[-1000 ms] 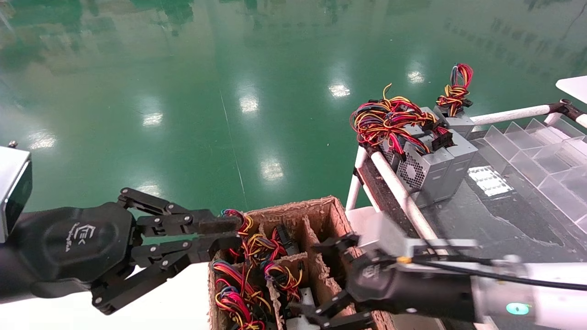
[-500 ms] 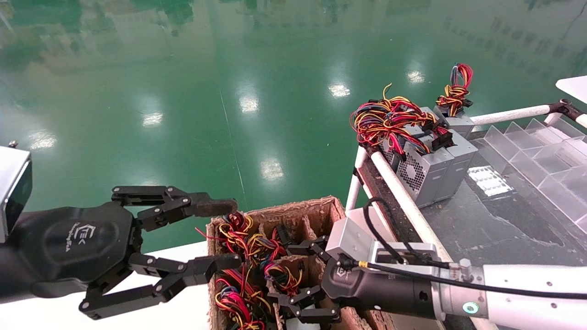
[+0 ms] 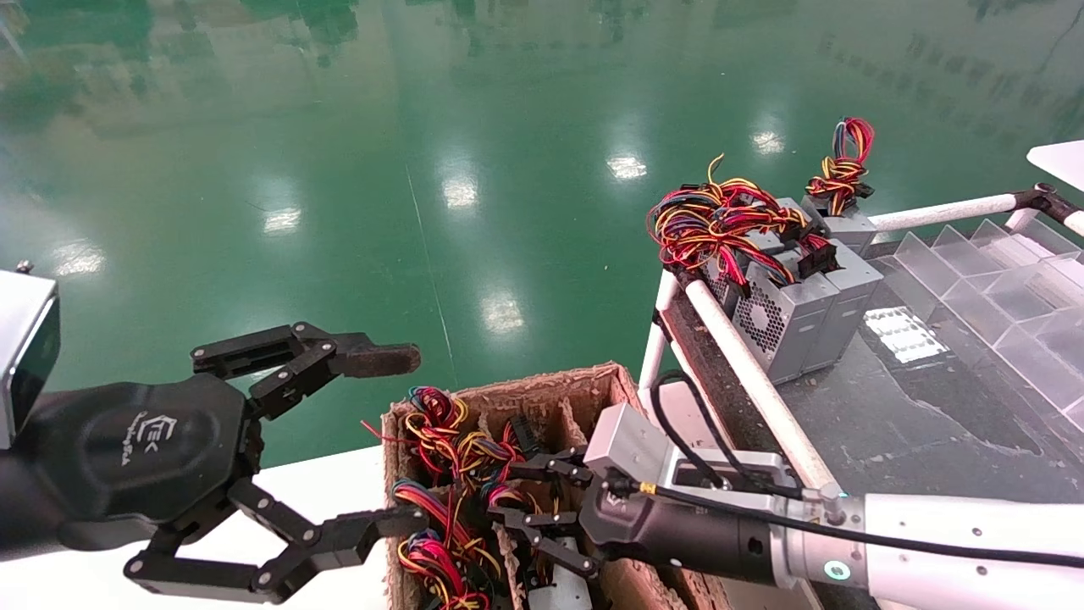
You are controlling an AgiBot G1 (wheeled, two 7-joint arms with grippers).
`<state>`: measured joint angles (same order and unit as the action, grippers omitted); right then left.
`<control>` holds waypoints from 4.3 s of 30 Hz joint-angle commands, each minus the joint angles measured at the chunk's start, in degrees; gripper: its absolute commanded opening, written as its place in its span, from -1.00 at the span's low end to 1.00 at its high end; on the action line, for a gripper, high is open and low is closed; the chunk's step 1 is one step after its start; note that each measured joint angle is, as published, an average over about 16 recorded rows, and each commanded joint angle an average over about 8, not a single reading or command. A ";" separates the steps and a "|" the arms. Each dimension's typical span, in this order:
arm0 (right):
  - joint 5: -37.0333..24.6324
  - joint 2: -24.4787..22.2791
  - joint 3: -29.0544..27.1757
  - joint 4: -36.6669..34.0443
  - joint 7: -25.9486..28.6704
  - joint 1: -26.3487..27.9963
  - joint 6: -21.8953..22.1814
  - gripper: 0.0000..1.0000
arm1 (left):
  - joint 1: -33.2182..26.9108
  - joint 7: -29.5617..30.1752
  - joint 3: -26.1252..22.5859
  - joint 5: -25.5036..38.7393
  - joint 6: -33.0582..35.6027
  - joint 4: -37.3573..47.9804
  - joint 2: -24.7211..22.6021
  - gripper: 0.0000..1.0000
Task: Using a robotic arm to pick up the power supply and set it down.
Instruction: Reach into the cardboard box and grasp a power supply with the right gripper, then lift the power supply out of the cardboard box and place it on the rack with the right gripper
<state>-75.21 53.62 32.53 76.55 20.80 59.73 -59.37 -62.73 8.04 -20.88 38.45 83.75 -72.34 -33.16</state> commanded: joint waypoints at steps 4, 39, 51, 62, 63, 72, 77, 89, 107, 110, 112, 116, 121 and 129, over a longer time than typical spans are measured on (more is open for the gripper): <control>-0.77 0.57 0.26 -0.07 -0.35 -0.38 0.89 -1.00 | 0.00 0.00 0.00 0.00 0.00 0.00 0.00 1.00; 32.19 -14.49 -23.18 0.49 -14.00 -6.04 -7.72 -1.00 | -0.01 -0.01 -0.02 -0.01 -0.01 0.00 0.01 1.00; 37.50 -15.57 -30.32 -1.53 -14.17 -2.17 0.32 -1.00 | -0.01 -0.01 -0.03 -0.02 -0.01 0.00 0.01 1.00; 37.53 -18.67 -35.06 -10.44 -16.02 2.22 7.02 -1.00 | -0.01 -0.02 -0.03 -0.02 -0.01 0.00 0.01 1.00; 37.33 -18.85 -35.23 -11.46 -16.37 2.59 7.33 -1.00 | -0.01 -0.02 -0.03 -0.02 -0.01 0.00 0.01 1.00; 34.28 -20.57 -33.85 -24.81 -18.60 7.66 6.33 -1.00 | -0.01 -0.02 -0.04 -0.03 -0.01 0.00 0.01 1.00; 31.85 -20.80 -31.69 -33.92 -19.83 10.53 3.42 -1.00 | -0.01 -0.02 -0.04 -0.03 -0.02 0.00 0.01 1.00; 24.55 -19.22 -24.64 -54.66 -18.61 18.97 -4.02 -1.00 | -0.01 -0.02 -0.05 -0.03 -0.02 0.00 0.02 1.00; 15.59 -12.99 -18.15 -68.38 -19.28 28.82 -3.27 -1.00 | -0.01 -0.03 -0.06 -0.04 -0.02 0.00 0.02 1.00; 15.23 -13.49 -17.83 -69.09 -19.49 29.44 -5.79 -1.00 | -0.01 -0.03 -0.06 -0.04 -0.02 0.00 0.02 1.00; 15.02 -13.90 -17.61 -69.32 -19.65 29.78 -7.87 -1.00 | -0.02 -0.03 -0.06 -0.04 -0.02 0.00 0.02 1.00; 14.58 -14.41 -17.19 -69.46 -20.30 30.39 -11.82 -1.00 | -0.02 -0.03 -0.06 -0.04 -0.02 0.00 0.02 1.00; 14.15 -13.92 -16.79 -69.77 -21.51 31.20 -14.89 -1.00 | -0.02 -0.03 -0.06 -0.04 -0.02 0.00 0.02 1.00; 13.54 -12.01 -16.26 -70.90 -24.13 32.43 -17.66 -1.00 | -0.02 -0.03 -0.07 -0.04 -0.03 0.00 0.02 1.00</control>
<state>-61.65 41.38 16.23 5.47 -3.16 92.16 -76.58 -62.75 8.00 -20.94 38.40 83.73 -72.34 -33.14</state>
